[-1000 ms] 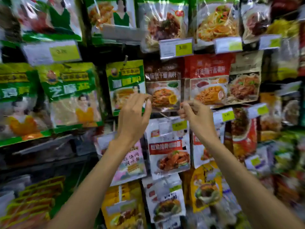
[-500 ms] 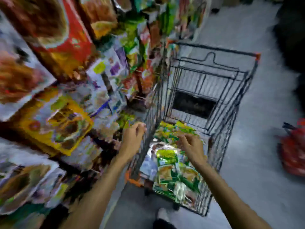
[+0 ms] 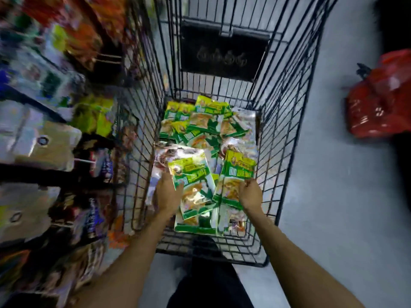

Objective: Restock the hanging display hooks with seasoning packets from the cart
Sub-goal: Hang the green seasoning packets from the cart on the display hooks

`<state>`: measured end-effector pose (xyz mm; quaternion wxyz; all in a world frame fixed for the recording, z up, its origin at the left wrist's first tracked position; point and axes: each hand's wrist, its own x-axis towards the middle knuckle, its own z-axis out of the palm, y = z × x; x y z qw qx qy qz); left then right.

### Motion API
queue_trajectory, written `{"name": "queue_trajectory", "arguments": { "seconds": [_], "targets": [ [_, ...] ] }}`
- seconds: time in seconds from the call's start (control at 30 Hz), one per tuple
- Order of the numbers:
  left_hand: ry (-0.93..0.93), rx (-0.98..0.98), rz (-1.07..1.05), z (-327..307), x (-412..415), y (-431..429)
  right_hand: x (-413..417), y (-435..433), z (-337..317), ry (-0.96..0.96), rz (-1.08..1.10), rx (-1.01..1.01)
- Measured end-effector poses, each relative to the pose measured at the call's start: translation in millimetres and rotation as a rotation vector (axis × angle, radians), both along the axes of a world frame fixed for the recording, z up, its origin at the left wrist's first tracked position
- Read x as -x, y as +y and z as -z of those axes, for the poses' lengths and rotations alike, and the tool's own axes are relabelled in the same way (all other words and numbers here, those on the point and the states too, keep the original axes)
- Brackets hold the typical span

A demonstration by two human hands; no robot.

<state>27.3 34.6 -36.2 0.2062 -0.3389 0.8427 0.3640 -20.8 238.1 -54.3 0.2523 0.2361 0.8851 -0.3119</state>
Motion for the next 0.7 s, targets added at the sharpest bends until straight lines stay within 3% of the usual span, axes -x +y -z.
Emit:
{"name": "queue_trajectory", "arguments": {
  "seconds": [0.23,0.43,0.7],
  "targets": [
    [-0.021,0.095,-0.121,43.5,-2.7,17.9,-6.4,-8.3,35.9,-0.166,0.115,-0.107],
    [0.02,0.137,-0.162,57.1,1.1,0.9,-8.5,-13.9,45.1,-0.151,0.047,-0.12],
    [0.06,-0.042,-0.35,59.8,4.2,-25.8,-6.1,-12.2,47.3,-0.128,0.109,-0.042]
  ]
}}
